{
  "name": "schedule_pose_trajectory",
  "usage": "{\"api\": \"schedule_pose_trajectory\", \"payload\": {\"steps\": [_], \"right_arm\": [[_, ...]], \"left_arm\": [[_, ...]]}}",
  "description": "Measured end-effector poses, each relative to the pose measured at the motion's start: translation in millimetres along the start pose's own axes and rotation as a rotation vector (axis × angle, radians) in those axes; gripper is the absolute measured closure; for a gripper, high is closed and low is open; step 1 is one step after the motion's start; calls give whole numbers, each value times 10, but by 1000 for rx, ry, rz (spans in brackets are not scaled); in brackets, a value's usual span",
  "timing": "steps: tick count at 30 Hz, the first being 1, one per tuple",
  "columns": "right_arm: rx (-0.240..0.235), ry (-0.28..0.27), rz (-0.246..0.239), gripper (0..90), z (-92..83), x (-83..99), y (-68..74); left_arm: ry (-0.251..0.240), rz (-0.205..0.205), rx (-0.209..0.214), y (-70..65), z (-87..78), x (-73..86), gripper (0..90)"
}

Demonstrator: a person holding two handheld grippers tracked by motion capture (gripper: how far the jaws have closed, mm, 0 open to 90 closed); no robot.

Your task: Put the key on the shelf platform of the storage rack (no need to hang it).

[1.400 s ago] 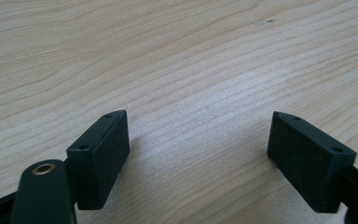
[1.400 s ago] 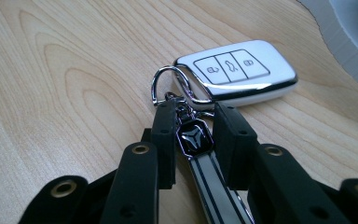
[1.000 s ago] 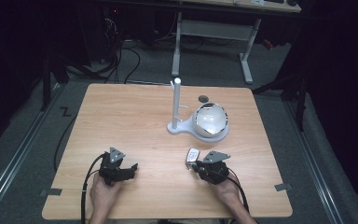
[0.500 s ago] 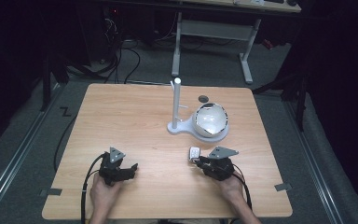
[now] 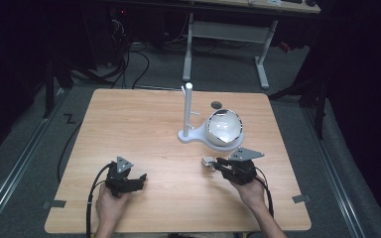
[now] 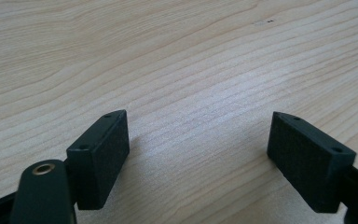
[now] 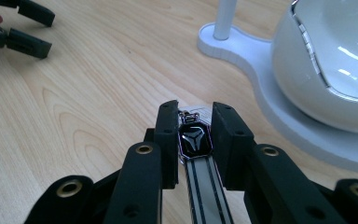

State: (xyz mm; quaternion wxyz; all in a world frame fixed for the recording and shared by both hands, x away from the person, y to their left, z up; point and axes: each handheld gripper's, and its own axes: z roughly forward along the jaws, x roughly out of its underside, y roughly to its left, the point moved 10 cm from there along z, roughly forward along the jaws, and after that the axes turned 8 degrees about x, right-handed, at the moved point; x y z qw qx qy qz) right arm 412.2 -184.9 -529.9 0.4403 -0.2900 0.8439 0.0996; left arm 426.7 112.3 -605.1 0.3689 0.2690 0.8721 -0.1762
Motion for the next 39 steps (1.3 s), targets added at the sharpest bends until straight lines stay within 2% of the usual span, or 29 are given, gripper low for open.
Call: {"api": "schedule_pose_trajectory", "payload": {"steps": [6, 14, 27, 39], "right_arm": [[5, -30, 10, 739, -123, -109, -77], [19, -50, 13, 743, -226, -157, -138], [27, -36, 39, 744, -374, -117, -279], [42, -21, 44, 745, -521, -141, -445]], "left_arm": [[0, 0, 0, 0, 0, 0, 211], [0, 0, 0, -1, 0, 0, 210], [1, 1, 0, -1, 0, 0, 210], [1, 1, 0, -1, 0, 1, 210]]}}
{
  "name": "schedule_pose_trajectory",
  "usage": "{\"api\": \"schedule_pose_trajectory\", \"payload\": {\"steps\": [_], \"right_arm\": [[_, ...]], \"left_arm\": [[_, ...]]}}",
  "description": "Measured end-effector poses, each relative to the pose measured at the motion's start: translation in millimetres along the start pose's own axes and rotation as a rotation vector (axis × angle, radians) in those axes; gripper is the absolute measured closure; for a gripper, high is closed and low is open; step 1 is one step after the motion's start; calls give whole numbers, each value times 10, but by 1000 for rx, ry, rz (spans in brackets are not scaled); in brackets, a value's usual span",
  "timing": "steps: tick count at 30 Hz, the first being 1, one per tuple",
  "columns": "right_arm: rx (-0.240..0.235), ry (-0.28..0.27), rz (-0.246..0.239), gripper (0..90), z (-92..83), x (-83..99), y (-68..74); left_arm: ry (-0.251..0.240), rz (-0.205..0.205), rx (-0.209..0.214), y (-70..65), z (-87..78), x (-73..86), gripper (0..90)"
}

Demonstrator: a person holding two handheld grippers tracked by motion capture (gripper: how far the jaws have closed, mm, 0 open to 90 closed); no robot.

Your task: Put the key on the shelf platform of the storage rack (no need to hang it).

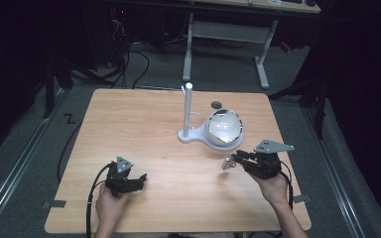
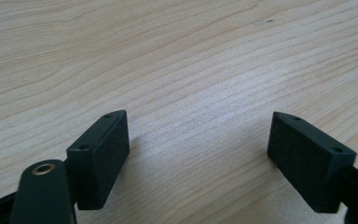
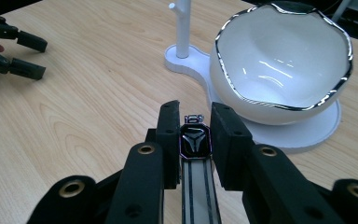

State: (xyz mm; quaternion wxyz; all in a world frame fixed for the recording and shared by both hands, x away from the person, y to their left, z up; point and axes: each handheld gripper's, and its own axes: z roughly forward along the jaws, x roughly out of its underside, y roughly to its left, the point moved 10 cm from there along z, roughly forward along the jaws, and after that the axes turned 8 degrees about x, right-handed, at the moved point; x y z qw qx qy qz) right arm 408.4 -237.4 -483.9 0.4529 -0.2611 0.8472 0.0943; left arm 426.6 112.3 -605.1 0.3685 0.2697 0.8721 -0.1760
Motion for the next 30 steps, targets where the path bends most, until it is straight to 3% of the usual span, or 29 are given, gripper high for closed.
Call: {"api": "schedule_pose_trajectory", "payload": {"steps": [17, 30], "right_arm": [[19, -9, 34, 746, -81, -93, -186], [31, -21, 37, 747, -116, -316, -333]], "left_arm": [[0, 0, 0, 0, 0, 0, 210], [-1, 0, 0, 0, 0, -1, 210]]}}
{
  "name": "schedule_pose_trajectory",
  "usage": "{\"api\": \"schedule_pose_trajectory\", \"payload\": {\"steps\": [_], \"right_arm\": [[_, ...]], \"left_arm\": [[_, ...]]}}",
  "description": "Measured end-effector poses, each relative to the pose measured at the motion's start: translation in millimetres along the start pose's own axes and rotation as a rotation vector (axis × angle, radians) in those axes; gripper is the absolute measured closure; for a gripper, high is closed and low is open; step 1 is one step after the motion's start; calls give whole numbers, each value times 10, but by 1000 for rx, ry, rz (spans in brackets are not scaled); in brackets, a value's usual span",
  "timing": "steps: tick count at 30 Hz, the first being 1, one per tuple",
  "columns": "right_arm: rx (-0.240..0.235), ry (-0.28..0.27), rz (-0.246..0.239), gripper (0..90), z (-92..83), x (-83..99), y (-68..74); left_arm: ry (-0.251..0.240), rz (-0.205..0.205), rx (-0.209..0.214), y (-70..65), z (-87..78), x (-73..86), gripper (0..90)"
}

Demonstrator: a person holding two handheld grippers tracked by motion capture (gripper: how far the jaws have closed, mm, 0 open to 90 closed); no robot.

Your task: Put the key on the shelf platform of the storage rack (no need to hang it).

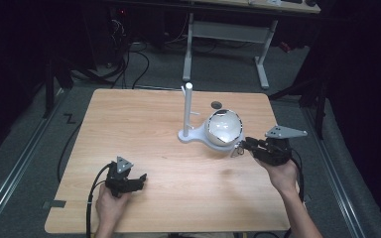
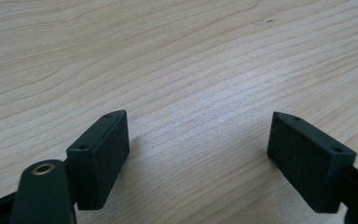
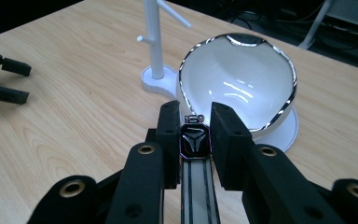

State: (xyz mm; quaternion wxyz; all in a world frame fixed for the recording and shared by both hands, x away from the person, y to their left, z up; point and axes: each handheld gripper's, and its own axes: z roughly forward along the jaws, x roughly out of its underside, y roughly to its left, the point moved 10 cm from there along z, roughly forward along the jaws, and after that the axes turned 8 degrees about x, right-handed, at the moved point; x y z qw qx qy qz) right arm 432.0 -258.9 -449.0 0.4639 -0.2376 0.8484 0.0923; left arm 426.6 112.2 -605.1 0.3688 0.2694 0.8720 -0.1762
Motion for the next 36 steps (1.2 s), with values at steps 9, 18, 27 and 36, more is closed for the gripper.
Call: {"api": "schedule_pose_trajectory", "payload": {"steps": [9, 18, 27, 36], "right_arm": [[-3, -5, 0, 746, 18, -149, -69], [1, -7, 10, 747, 94, -255, -93], [8, -8, 7, 746, 170, -376, -116], [24, 4, 1, 747, 290, -457, -153]], "left_arm": [[1, 0, 1, 0, -1, 1, 210], [1, 0, 1, 0, -1, 1, 210], [1, 0, 2, 0, -1, 1, 211], [0, 0, 2, 0, -1, 1, 211]]}}
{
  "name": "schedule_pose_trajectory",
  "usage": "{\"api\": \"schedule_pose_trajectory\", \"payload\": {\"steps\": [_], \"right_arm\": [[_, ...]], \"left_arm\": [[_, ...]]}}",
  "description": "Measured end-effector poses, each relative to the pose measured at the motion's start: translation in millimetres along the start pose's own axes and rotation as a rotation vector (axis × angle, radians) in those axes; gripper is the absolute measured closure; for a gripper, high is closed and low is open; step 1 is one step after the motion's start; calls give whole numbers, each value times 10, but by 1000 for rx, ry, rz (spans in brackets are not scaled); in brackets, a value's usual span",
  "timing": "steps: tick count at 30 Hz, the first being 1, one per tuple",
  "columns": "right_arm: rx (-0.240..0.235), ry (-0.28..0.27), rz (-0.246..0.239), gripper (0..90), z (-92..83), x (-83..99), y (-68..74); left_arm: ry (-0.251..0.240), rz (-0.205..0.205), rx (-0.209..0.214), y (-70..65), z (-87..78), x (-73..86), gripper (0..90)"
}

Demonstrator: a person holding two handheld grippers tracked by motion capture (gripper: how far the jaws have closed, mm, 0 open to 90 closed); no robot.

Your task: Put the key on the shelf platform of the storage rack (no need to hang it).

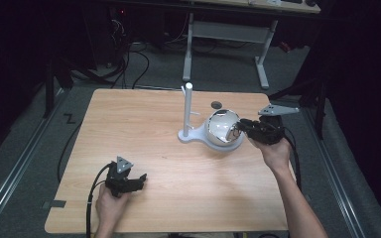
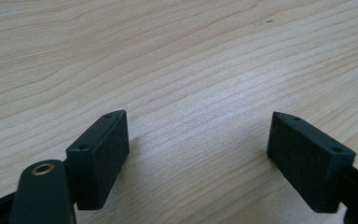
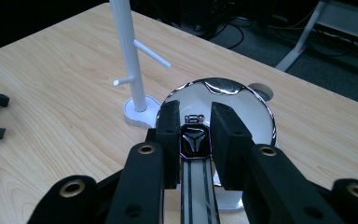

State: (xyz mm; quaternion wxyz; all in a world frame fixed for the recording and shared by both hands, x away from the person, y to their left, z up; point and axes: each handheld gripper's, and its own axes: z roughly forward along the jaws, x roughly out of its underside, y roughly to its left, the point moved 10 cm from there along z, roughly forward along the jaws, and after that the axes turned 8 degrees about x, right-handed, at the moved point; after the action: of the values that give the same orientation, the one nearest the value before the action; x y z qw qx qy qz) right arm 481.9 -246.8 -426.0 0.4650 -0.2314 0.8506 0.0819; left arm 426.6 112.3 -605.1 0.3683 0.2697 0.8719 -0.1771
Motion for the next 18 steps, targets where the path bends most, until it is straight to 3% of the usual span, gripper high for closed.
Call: {"api": "schedule_pose_trajectory", "payload": {"steps": [18], "right_arm": [[20, 45, 1, 746, 296, 13, -21]], "left_arm": [[1, 1, 1, 0, 0, 1, 211]]}}
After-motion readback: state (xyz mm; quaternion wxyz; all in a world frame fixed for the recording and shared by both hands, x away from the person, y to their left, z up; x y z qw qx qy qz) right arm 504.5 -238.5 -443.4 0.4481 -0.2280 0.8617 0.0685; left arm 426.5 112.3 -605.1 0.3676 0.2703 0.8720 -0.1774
